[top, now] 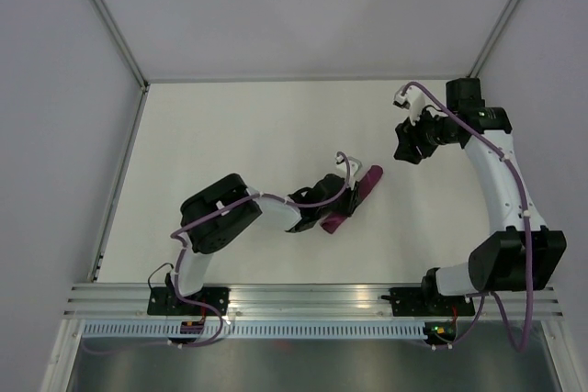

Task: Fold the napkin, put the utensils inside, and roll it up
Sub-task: Roll the napkin with the utensil

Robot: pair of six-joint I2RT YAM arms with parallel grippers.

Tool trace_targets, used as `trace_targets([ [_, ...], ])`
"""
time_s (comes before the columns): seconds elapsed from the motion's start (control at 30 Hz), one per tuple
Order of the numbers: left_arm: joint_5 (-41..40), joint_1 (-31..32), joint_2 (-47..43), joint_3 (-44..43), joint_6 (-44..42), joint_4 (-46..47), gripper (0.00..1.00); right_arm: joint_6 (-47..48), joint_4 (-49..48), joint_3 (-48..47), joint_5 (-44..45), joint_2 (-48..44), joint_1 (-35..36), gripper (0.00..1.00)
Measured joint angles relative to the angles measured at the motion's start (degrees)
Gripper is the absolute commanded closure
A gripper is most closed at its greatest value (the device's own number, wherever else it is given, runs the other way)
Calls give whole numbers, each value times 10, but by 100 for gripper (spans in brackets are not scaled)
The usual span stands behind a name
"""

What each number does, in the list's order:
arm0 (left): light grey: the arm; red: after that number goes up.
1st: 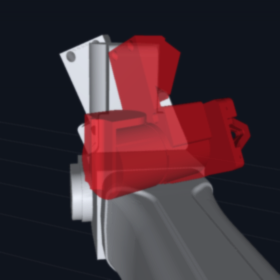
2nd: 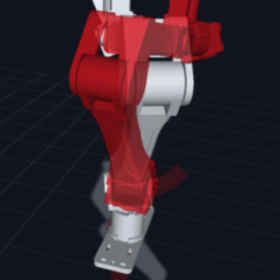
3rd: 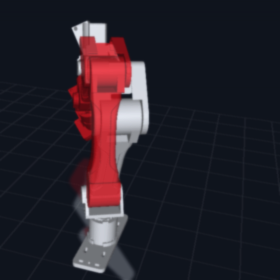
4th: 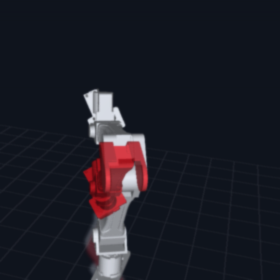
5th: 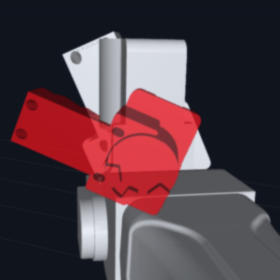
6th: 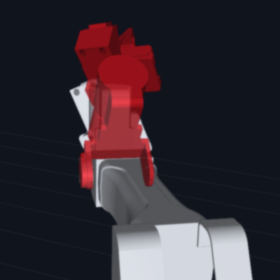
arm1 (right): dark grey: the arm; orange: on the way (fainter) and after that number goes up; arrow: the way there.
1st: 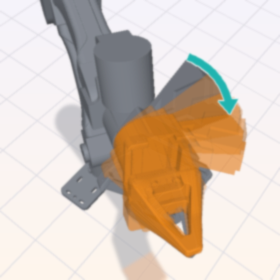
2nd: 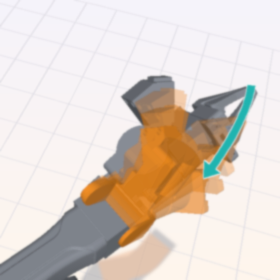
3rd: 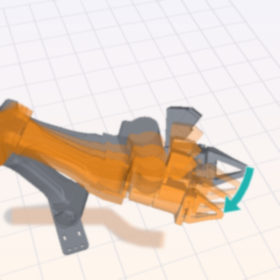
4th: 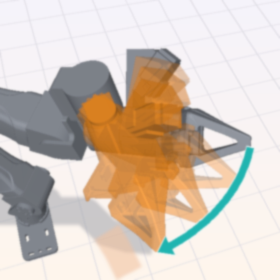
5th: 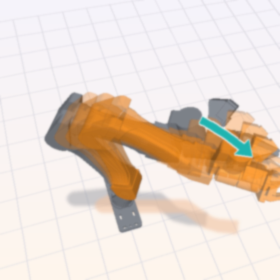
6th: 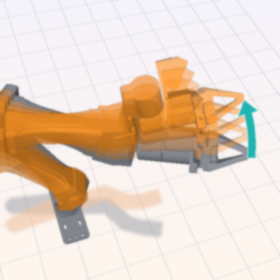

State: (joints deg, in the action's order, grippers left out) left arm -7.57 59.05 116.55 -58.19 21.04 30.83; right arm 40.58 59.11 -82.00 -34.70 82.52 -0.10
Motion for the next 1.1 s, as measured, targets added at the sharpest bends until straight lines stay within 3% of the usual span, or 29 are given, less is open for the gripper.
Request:
trace_targets([
  [0.43, -53, 2, 80, -170, 134, -133, 96, -68, -15, 45, 17, -113, -16, 41],
  [1.1, -101, -22, 131, -280, 306, -232, 90, -127, -71, 124, 79, -66, -16, 43],
])
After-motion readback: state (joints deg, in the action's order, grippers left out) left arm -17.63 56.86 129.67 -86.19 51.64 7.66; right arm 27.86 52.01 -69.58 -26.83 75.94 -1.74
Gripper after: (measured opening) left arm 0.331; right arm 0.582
